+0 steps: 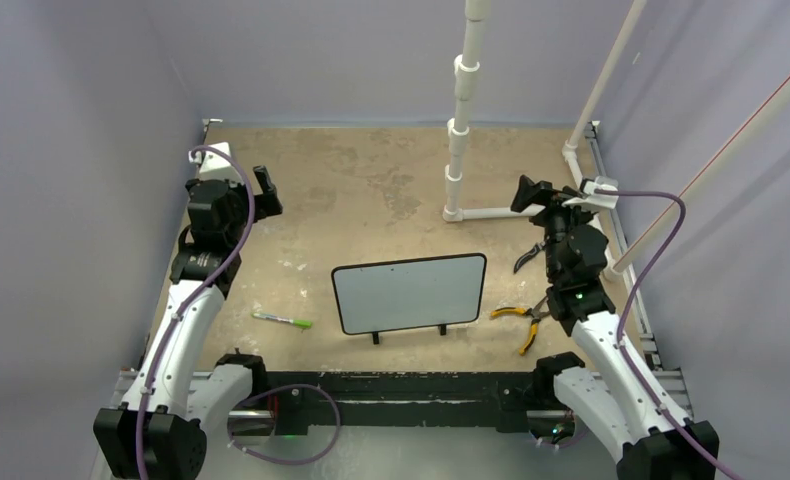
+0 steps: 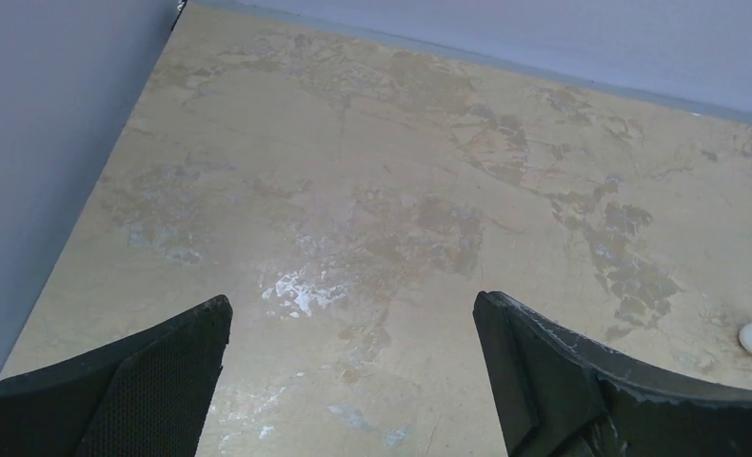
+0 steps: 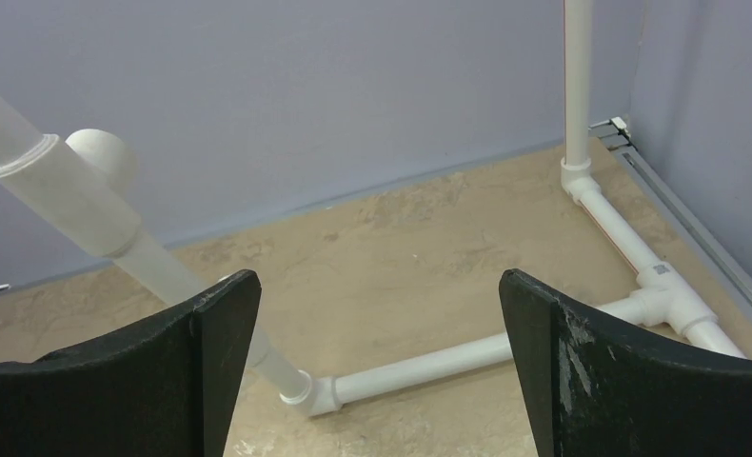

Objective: Write a sentence on the whiteboard
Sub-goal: Open the whiteboard marker at the center of the board.

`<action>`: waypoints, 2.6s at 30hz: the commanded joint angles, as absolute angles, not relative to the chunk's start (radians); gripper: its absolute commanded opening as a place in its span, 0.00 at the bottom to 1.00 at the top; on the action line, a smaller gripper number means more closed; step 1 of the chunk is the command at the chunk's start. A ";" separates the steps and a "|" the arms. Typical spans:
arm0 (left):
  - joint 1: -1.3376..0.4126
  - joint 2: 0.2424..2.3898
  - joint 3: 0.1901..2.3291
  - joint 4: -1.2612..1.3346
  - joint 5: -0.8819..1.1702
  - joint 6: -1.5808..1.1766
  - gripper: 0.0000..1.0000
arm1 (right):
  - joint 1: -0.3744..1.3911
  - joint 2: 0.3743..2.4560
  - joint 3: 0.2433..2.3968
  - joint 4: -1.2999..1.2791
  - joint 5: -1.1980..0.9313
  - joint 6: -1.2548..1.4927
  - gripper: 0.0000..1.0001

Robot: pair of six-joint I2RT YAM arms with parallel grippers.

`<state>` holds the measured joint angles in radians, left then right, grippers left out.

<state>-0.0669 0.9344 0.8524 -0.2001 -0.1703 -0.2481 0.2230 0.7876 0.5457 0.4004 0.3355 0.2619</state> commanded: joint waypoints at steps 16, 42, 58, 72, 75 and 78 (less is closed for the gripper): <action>-0.066 0.966 0.698 -0.362 -0.259 -0.571 0.99 | 0.220 0.694 0.552 0.408 0.286 0.291 0.99; -0.055 0.991 0.461 -0.686 -0.435 -1.163 0.43 | 0.221 0.695 0.550 0.406 0.253 0.332 0.99; -0.055 1.010 0.398 -0.615 -0.391 -1.161 0.05 | 0.221 0.689 0.546 0.408 0.254 0.336 0.99; -0.055 0.888 0.655 -0.368 -0.360 -0.710 0.00 | 0.221 0.659 0.673 0.324 0.087 0.288 0.99; -0.055 0.861 0.745 -0.255 -0.310 -0.550 0.00 | 0.221 0.679 0.719 0.328 -0.088 0.309 0.99; -0.055 0.876 0.848 -0.185 -0.210 -0.437 0.00 | 0.221 0.721 0.761 0.360 -0.319 0.345 0.99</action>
